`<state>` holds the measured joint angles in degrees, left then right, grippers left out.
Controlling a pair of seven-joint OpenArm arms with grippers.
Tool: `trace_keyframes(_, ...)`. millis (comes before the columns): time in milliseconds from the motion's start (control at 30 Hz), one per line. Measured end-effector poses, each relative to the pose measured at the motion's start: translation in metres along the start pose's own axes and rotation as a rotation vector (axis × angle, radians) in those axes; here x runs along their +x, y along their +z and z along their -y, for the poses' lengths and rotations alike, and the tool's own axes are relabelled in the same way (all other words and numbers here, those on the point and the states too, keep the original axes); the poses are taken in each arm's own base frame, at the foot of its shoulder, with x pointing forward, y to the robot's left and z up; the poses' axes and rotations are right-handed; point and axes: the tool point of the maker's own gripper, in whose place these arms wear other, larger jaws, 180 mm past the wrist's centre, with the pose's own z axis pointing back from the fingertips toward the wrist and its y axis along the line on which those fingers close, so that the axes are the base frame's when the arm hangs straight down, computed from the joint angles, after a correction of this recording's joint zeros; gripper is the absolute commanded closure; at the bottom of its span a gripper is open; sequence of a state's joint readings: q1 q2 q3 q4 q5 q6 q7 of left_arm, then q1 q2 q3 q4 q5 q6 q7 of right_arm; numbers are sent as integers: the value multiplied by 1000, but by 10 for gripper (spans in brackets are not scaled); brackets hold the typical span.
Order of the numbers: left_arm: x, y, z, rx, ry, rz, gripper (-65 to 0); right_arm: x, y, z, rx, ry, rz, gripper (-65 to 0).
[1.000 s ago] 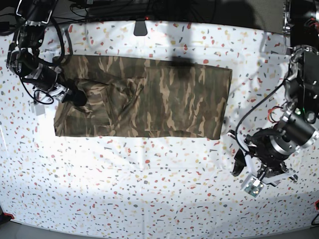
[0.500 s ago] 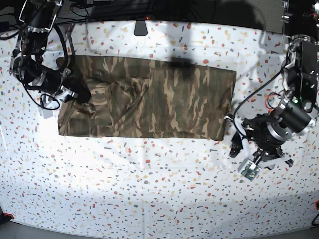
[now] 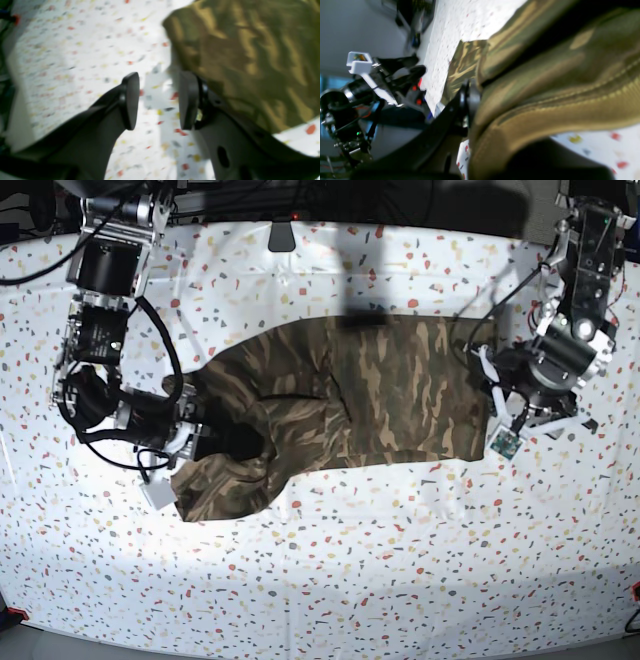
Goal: Fold the T-shirt properly
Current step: 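Grasp the strip end with the right gripper and fold it over toward the left gripper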
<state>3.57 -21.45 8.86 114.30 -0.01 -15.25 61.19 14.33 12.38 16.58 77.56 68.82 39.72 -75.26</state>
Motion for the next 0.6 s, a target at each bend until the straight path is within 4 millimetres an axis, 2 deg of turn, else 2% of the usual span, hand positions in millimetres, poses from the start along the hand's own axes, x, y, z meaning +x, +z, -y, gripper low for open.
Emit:
trace_keyframes(67, -12, -5, 15, -38, 19, 16, -245, 0, -11, -12, 26, 44, -39, 0)
trace_keyframes(133, -33, -12, 26, -62, 40, -20, -245, 1, -21, -23, 52, 86, -73, 0)
trace_keyframes(200, -56, -17, 34, -81, 48, -85, -245, 2, -31, -34, 77, 122, -105, 0)
trace_keyframes(267, -66, -21, 36, -88, 56, -115, -245, 3, -40, -44, 101, 148, -125, 0)
trace_keyframes(433, -64, -24, 44, -129, 98, -93, -245, 15, -75, -80, 185, 185, -105, 0)
trace_keyframes(600, -58, -25, 52, -137, 117, -80, -245, 10, -117, -93, 102, 233, -124, 0)
